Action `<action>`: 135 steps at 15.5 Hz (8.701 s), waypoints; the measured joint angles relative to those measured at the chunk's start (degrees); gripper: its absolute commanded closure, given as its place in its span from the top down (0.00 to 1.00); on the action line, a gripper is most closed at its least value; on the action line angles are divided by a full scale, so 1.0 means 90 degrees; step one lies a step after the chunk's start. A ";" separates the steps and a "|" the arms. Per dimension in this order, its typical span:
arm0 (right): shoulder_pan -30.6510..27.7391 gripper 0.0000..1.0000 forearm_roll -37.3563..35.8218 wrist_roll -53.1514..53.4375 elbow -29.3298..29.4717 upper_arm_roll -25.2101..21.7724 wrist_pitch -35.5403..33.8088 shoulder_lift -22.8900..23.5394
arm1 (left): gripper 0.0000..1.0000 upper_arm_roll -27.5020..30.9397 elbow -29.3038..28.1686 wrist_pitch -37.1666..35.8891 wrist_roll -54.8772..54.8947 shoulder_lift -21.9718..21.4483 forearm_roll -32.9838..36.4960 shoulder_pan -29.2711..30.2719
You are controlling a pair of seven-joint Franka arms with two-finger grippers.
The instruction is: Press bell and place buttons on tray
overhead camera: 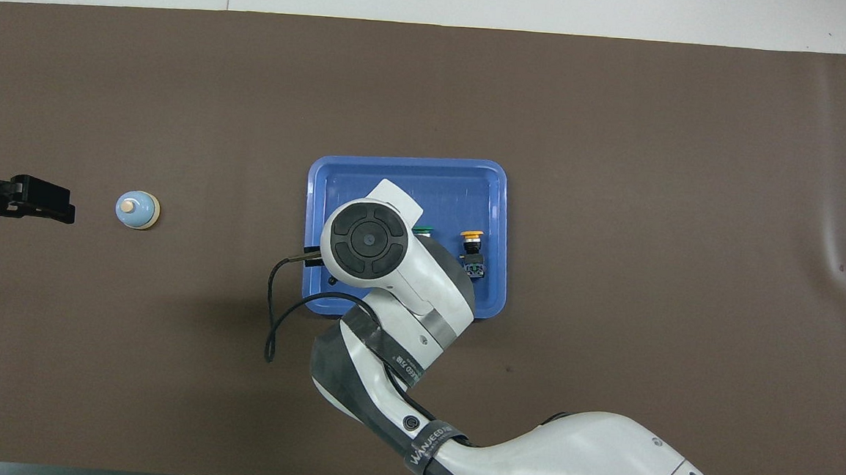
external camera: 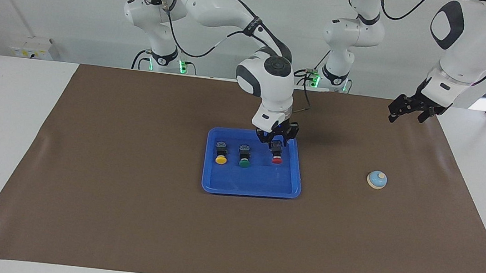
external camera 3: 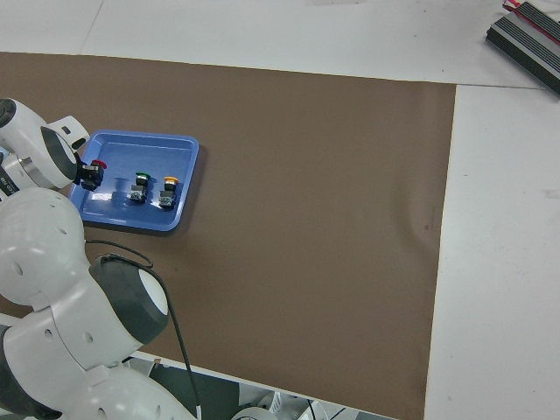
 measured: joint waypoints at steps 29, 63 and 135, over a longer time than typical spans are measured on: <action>-0.4378 1.00 -0.0057 -0.2987 -0.0009 -0.0134 -0.3763 -0.2656 | 1.00 0.0000 0.0000 0.0000 0.0000 0.0000 0.0000 0.0000; -0.3758 1.00 0.0389 -0.3245 -0.0618 -0.1817 -0.3963 -0.3253 | 0.00 0.0090 -0.1492 0.2783 -0.0047 0.1116 0.0000 0.0142; -0.3434 1.00 0.0393 -0.3246 -0.0689 -0.2135 -0.3962 -0.3345 | 1.00 0.0034 0.0747 -0.0565 0.0196 0.0554 0.0003 -0.0029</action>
